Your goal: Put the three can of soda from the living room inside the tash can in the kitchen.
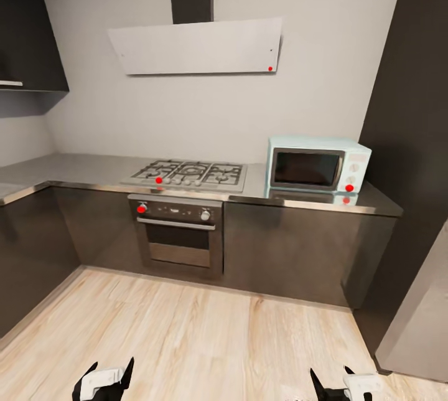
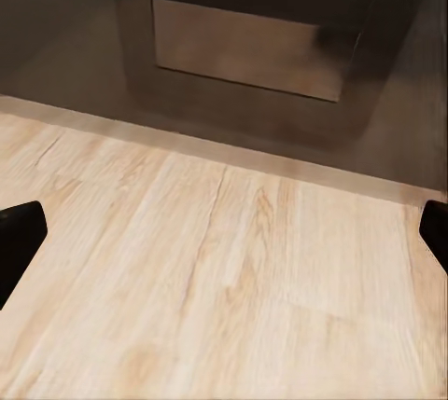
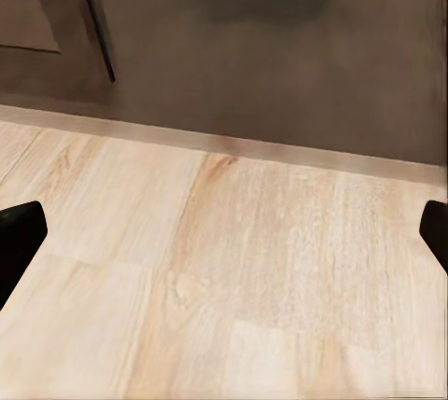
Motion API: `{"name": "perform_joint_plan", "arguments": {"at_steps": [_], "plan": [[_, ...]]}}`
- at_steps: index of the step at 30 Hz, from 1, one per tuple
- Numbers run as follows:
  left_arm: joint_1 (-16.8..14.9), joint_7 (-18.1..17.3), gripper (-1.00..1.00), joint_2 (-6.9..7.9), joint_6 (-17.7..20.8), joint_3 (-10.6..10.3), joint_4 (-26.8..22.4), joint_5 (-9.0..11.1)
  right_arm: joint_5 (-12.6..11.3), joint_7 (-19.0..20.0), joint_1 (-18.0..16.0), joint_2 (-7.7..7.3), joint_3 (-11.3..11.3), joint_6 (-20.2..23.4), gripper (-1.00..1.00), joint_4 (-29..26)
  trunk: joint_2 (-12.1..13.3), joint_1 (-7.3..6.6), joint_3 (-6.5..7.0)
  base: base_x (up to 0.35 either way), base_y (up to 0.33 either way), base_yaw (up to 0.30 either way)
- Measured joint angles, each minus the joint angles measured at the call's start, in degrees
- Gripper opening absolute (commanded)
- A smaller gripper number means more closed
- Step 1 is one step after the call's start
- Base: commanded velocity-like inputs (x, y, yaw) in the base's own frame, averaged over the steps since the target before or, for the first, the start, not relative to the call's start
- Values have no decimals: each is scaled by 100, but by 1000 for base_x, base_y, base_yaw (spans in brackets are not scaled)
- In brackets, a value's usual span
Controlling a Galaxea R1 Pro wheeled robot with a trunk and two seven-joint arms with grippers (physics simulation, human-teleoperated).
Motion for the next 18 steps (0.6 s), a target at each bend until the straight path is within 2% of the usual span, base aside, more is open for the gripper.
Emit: {"name": "perform_joint_plan", "arguments": {"at_steps": [18], "plan": [[0, -7, 100, 0, -9, -17, 297, 17, 8, 8, 0, -8, 0, 0, 100, 65, 0, 0, 42, 5, 1, -246]]}}
